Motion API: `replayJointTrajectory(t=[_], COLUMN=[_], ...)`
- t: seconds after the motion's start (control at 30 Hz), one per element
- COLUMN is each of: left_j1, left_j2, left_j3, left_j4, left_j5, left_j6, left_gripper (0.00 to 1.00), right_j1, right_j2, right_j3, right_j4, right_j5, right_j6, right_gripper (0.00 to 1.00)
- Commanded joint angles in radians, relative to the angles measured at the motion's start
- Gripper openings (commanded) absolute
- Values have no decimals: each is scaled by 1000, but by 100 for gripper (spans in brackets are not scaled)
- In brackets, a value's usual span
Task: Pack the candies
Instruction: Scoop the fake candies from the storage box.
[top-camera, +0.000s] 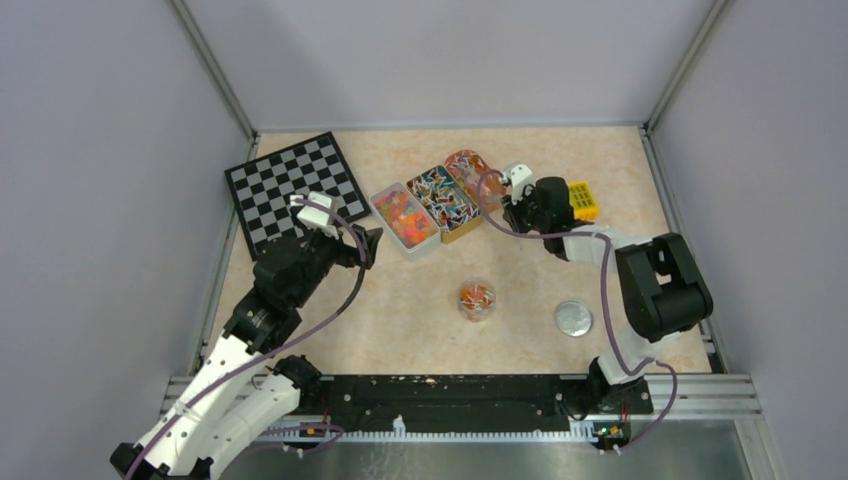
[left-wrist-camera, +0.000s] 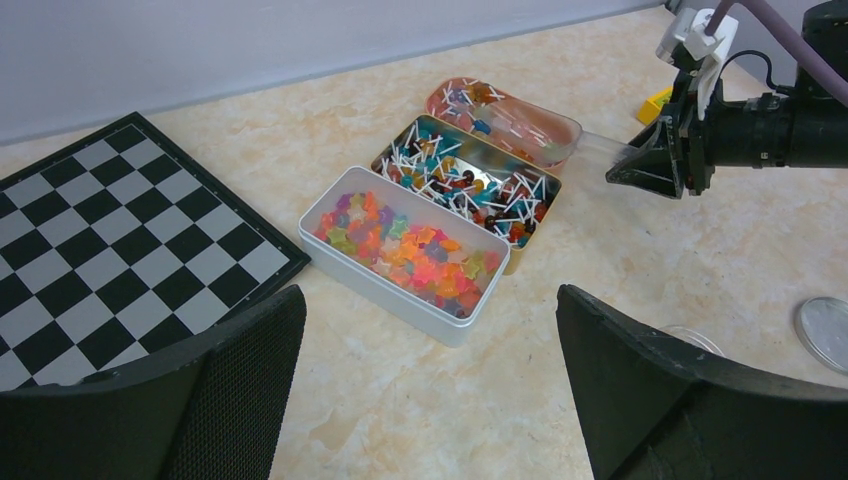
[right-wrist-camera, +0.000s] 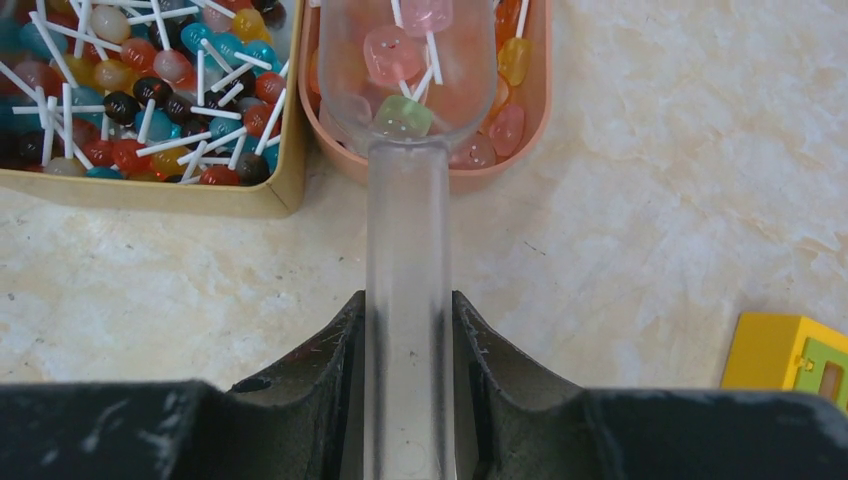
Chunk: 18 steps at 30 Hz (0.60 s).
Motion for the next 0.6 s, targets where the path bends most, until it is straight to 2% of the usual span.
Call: replayJointTrajectory(t=[0.0, 0.23, 0.57], left_j1=[-3, -4, -4], left_j2=[-17, -21, -23], left_j3=[-7, -7, -7], left_j4=[37, 36, 35], left_j5=[-7, -10, -17], left_j6=[13, 14, 15], left_gripper=[99, 99, 99], right_j1=[-22, -38, -38], right_j2=[-57, -129, -268], right_j3=[-29, -75, -12], right_j4=[124, 199, -3], right_j5=[-67, -108, -178], right_j6=[31, 56, -41], right_gripper=[0, 0, 0])
